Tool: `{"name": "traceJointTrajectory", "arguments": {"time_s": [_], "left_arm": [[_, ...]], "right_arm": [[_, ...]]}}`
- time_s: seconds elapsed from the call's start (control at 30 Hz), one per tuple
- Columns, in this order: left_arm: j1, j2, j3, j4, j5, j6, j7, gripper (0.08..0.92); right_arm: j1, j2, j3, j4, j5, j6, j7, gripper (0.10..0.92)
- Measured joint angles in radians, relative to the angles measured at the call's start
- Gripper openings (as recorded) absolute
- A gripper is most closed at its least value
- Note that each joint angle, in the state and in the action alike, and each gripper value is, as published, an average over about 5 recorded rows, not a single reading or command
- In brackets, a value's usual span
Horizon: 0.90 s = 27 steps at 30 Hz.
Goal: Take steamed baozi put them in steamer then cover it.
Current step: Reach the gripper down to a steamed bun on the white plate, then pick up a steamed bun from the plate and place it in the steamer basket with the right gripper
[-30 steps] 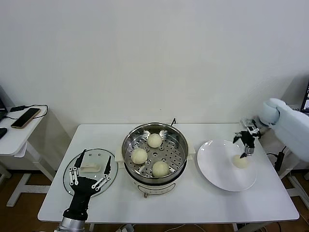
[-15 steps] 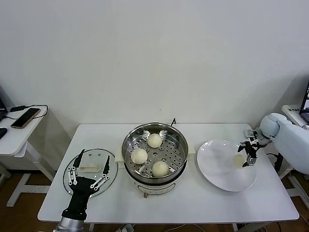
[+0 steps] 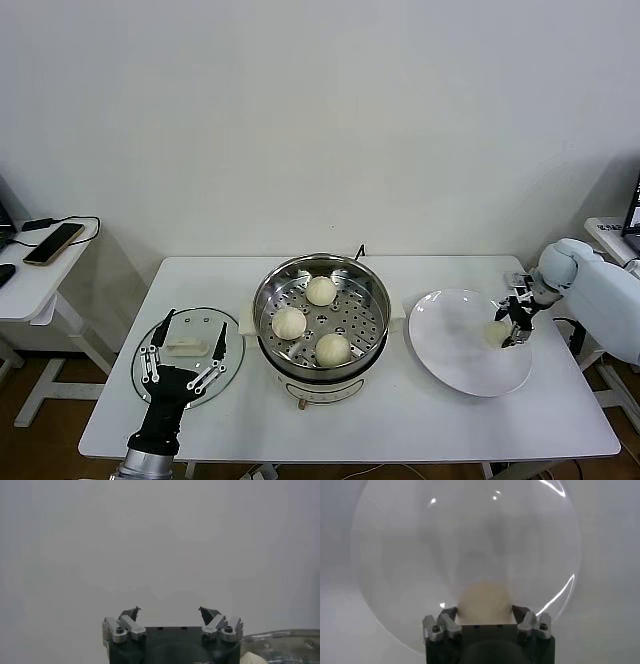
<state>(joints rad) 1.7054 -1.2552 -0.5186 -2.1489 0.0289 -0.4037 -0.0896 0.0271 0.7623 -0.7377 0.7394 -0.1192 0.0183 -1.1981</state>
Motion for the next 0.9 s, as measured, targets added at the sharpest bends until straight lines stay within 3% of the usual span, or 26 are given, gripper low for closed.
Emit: {"name": "traceJointTrajectory", "arguments": {"time_s": [0.33, 0.6, 0.9], "left_arm": [[-0.010, 0.010, 0.010, -0.002, -0.001, 0.004, -0.001, 0.823], [-0.015, 0.014, 0.015, -0.010, -0.001, 0.010, -0.003, 0.823], [-0.015, 0.015, 0.020, -0.015, 0.001, 0.012, -0.006, 0.823]], "right_arm": [[0.163, -0.051, -0.130, 0.117, 0.099, -0.025, -0.079, 0.653], [0.441, -0.022, -0.382, 0.291, 0.316, -0.098, -0.116, 0.648], [0.658, 0.111, -0.600, 0.449, 0.549, -0.192, -0.096, 0.645]]}}
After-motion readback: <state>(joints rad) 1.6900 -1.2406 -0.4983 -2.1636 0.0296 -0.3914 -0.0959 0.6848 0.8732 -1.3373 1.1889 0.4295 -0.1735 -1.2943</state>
